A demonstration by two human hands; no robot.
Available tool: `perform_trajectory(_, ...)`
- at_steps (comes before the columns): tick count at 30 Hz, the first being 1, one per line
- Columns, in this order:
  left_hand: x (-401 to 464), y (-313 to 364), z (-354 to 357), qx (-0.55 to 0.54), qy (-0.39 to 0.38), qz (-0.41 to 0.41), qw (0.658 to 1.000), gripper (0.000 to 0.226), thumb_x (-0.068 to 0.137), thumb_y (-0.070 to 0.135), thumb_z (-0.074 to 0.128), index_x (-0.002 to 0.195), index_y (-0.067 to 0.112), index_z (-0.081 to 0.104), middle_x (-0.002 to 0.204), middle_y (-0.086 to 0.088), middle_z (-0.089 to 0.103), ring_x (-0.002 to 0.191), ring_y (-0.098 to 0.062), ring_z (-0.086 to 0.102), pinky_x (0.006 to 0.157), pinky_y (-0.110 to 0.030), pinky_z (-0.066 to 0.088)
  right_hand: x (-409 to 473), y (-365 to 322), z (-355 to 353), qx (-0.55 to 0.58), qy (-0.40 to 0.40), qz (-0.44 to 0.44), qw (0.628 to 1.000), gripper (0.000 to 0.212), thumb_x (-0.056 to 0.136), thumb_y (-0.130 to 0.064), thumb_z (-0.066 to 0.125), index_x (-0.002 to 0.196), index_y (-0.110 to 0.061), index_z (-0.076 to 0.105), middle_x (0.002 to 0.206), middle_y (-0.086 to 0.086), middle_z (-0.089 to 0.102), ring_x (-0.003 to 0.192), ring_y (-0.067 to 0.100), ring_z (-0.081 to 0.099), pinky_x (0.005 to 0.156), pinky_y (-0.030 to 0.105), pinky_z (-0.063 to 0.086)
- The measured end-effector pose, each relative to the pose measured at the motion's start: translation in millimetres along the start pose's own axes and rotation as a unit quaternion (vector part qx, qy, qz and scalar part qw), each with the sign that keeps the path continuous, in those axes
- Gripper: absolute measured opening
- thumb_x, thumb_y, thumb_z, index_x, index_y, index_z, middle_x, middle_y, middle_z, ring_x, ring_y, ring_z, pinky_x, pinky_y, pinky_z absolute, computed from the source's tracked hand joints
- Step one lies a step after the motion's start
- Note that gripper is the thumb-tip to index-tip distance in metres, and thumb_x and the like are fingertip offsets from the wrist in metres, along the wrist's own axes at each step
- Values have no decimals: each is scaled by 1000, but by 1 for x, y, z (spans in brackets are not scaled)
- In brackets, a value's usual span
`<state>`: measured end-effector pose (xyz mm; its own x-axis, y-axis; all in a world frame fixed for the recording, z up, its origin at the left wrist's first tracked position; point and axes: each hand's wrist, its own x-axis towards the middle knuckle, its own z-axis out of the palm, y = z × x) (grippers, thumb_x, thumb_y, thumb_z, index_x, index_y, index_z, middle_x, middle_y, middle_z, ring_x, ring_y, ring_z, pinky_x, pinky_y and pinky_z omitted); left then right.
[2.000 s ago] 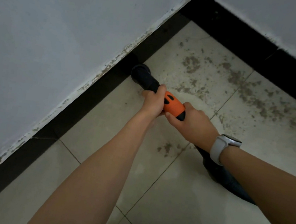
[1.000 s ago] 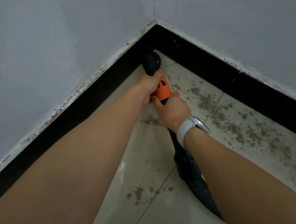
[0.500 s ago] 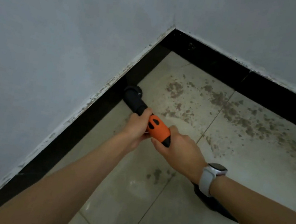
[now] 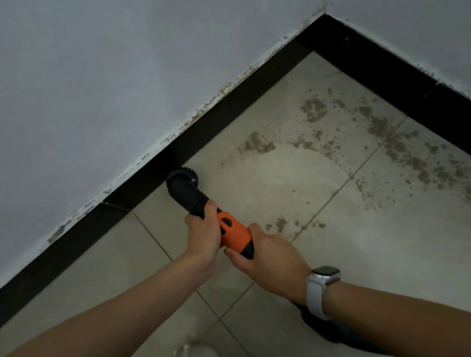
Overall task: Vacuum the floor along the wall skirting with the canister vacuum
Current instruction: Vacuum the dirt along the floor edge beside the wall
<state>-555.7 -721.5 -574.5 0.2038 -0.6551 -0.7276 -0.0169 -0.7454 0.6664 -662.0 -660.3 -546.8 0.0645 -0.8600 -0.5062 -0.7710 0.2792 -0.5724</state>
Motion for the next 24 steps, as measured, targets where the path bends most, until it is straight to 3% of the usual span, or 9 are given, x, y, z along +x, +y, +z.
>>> perform_trajectory(8,5,-12,4,-22,-30,-11,999,51,99,39,39,136,5,32,101,-11,54,94,-25,57,92,-43,49,2,9,6,-11,-5,14,1000,43,91,-55,48,102,-15,41,68,-7,42,63,19,50,53,29,37)
perform_trajectory(13,11,-6,20,-9,-58,4,998,54,99,39,39,140,6,28,111,-14,55,106,-30,58,98,-47,47,-1,19,-3,2,18,40,999,47,91,-57,47,107,-13,44,78,1,53,66,21,53,57,31,41)
perform_trajectory(22,10,18,70,13,-123,-4,992,47,100,38,38,132,5,27,109,-15,54,96,-28,58,87,-44,52,2,45,-30,-10,84,107,991,49,89,-60,44,100,-13,45,73,2,54,66,24,55,59,33,43)
perform_trajectory(24,10,23,83,28,-135,-5,990,49,100,39,37,132,4,26,117,-18,54,102,-31,59,90,-46,51,3,52,-37,14,95,118,988,44,89,-59,45,96,-15,44,68,-1,53,61,21,54,54,31,41)
